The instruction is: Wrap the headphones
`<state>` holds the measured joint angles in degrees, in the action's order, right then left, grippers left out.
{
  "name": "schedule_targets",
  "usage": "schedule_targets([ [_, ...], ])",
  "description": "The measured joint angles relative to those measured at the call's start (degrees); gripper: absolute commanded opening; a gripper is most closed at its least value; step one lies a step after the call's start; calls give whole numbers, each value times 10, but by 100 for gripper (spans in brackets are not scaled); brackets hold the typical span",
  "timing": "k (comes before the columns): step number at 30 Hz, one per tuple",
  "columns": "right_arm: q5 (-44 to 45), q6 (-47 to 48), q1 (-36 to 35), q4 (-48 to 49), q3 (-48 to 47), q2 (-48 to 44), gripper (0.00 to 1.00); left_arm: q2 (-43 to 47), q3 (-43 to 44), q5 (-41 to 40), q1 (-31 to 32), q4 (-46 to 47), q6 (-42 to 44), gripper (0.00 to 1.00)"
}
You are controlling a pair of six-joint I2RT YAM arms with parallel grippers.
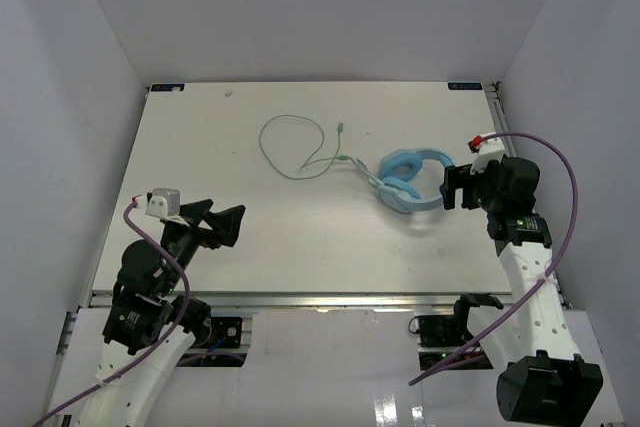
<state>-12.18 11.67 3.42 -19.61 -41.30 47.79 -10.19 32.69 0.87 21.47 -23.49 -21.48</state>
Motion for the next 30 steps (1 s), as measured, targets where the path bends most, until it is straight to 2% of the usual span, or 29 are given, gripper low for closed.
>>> schedule_targets([
  [5, -94, 56, -1, -5, -1, 29, 90, 2, 0, 2, 0, 0, 0, 98],
  [10, -121, 50, 3, -11, -14, 74, 90, 2, 0, 6, 0, 0, 0, 98],
  [13, -102, 16, 12, -9, -38, 118, 92, 3, 0, 10, 0, 1, 0, 98],
  [21, 32, -117, 26, -9, -98, 240, 100, 3, 0, 16, 0, 2, 0, 98],
  [25, 73, -157, 26, -17, -120, 291, 90, 3, -1, 18, 0, 3, 1, 98],
  [30, 100, -165, 18, -18, -149, 358, 85, 3, -1, 20, 0, 5, 1, 98],
])
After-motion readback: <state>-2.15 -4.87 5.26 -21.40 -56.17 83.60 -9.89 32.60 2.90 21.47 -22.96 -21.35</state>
